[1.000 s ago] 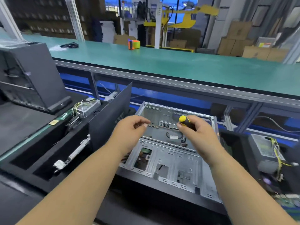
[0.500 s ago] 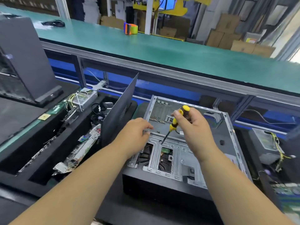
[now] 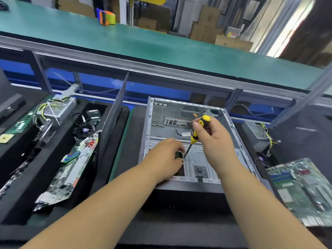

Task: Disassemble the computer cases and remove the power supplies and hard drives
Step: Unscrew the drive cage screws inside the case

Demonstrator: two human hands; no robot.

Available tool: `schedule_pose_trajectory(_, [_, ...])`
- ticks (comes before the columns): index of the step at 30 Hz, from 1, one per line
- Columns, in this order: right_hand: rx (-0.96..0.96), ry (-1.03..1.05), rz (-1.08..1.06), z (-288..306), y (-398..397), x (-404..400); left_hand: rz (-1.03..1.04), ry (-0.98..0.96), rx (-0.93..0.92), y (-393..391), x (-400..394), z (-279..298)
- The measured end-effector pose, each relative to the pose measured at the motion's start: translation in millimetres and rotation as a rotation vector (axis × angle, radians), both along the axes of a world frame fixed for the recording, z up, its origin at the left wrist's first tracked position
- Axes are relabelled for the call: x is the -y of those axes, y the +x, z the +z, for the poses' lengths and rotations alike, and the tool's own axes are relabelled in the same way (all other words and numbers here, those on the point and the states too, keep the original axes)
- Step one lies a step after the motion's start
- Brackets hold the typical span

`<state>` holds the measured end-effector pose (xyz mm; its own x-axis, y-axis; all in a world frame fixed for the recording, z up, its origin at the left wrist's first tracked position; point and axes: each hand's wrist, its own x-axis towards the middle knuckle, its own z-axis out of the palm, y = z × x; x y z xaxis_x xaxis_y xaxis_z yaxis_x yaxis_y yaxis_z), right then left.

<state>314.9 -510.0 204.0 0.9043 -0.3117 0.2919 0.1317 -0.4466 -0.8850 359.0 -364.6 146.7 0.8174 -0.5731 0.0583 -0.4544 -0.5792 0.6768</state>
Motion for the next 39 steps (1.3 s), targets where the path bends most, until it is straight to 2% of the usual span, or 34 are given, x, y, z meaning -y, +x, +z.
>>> schedule_pose_trajectory(7, [-0.011,0.025,-0.027,-4.0,-12.8,0.0,0.002,0.109,0.207,-5.0,-0.4,-2.5])
schedule_pose_trajectory(13, [0.009,0.028,0.052,-1.0,-8.0,6.5,0.106,0.117,0.175,-7.1,3.5,-4.7])
schedule_pose_trajectory(20, [-0.021,0.064,0.127,-9.0,-3.0,13.3,0.179,0.098,-0.003,-12.1,4.4,-1.8])
schedule_pose_trajectory(25, [-0.02,-0.047,0.222,-8.5,0.7,20.7,0.239,0.077,-0.057,-14.9,7.6,-1.3])
schedule_pose_trajectory(39, [0.054,-0.131,0.294,-13.0,4.9,29.7,0.216,0.098,0.009,-15.9,9.5,-0.2])
